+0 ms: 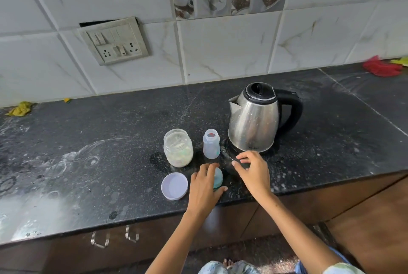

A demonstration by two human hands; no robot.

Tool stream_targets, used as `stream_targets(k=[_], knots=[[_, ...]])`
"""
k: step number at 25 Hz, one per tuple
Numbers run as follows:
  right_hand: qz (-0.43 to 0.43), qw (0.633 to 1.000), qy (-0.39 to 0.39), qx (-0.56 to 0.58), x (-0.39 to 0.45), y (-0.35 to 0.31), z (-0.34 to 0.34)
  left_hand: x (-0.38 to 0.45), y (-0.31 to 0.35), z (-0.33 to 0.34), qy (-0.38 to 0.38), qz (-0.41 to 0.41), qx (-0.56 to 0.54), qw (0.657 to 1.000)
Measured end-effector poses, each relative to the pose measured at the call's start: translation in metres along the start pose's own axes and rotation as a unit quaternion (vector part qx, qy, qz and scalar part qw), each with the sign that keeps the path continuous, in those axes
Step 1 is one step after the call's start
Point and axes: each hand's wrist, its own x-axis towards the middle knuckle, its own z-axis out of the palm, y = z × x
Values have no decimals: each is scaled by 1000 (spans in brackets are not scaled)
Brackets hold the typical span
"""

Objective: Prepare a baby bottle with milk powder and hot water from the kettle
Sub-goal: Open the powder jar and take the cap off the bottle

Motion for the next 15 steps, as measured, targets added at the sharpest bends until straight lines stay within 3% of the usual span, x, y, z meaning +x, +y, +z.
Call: stream_targets(k=[4,9,15], knots=[[-33,999,-32,21,14,-18,-3,2,3,-19,75,-19,-40,996],[-93,993,-45,58,48,-54,0,1,-9,-42,233,-87,30,968],[-145,983,-62,98,78,-73,18,32,-28,-41,270,-249,43,929]])
